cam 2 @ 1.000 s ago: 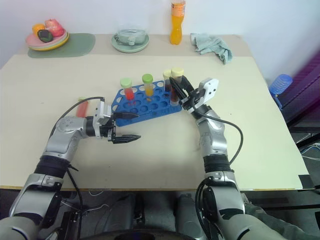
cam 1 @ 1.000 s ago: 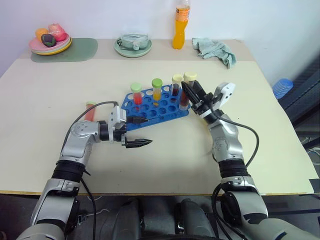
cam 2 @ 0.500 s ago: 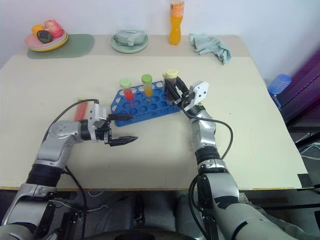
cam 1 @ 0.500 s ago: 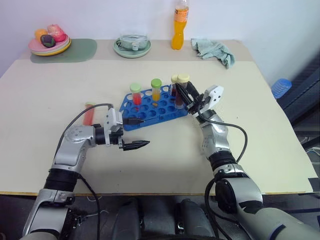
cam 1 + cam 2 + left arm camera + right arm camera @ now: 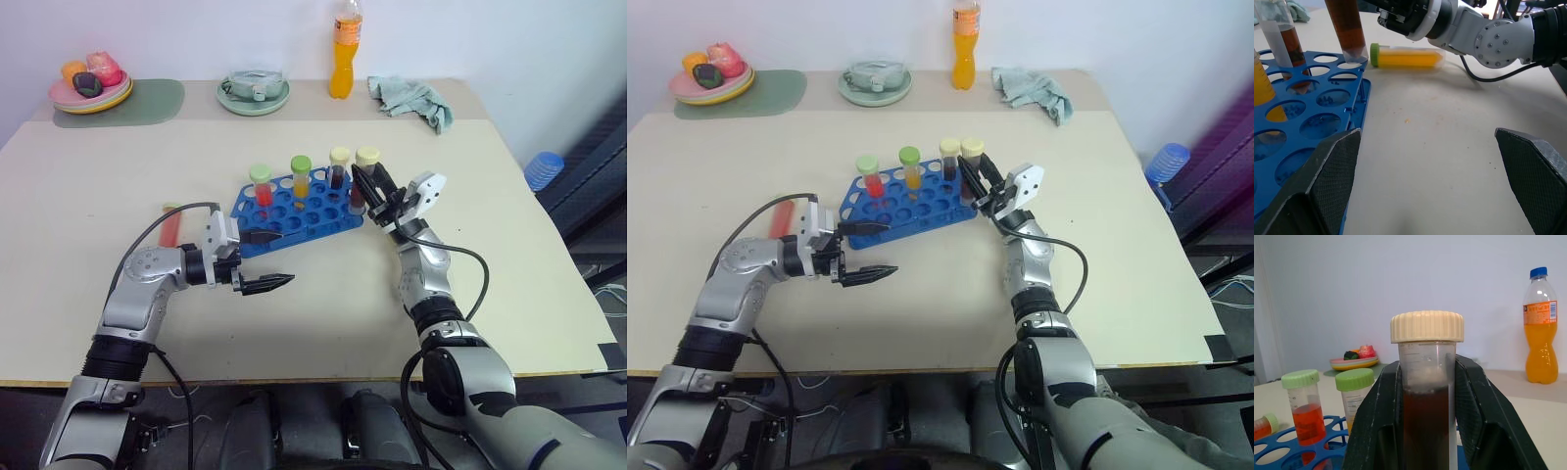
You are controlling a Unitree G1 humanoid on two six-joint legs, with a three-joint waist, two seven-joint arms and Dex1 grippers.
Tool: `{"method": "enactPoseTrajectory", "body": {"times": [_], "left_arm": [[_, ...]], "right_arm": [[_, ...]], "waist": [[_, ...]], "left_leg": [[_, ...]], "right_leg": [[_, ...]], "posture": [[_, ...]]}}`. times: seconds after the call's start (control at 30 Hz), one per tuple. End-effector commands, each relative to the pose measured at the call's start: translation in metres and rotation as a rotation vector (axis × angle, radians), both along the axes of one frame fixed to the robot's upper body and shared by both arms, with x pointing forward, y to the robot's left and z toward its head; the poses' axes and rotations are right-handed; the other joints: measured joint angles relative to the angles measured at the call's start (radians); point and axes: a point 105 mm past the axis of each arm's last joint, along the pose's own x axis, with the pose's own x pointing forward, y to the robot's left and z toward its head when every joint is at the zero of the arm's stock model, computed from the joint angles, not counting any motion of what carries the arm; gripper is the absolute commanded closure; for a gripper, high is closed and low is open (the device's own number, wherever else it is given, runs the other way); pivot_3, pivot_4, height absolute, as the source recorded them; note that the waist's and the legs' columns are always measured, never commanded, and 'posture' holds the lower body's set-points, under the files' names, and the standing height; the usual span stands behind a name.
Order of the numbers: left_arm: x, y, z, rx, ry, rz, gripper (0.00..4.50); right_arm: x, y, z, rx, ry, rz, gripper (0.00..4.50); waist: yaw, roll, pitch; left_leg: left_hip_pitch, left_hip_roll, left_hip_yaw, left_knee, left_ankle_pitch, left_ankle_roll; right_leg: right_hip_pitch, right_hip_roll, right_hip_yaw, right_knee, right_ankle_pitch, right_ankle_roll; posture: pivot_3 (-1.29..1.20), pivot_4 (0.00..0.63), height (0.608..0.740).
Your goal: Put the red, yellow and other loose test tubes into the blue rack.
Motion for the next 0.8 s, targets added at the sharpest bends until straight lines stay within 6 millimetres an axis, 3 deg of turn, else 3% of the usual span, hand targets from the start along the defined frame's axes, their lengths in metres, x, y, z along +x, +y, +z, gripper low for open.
{"method": "enactPoseTrajectory", "body": {"times": [0.03,0.8], "left_arm": [[-0.0006,0.004,0.0063,0.0,-0.033,0.004,0.0],[0.0002,0.0005,0.0055,-0.014,-0.05,0.016,0.0]], "right_arm": [[-0.0023,0.0074,-0.0166,-0.013,0.057,0.019,3.69],[0.0018,0.0093,-0.0202,-0.033,0.084,0.017,3.69]], "waist": [[0.0,0.0,0.0],[0.0,0.0,0.0]], "left_leg": [[0.0,0.0,0.0,0.0,0.0,0.0],[0.0,0.0,0.0,0.0,0.0,0.0]], "right_leg": [[0.0,0.0,0.0,0.0,0.0,0.0],[0.0,0.0,0.0,0.0,0.0,0.0]], "posture": [[0.0,0.15,0.74],[0.0,0.15,0.74]]}}
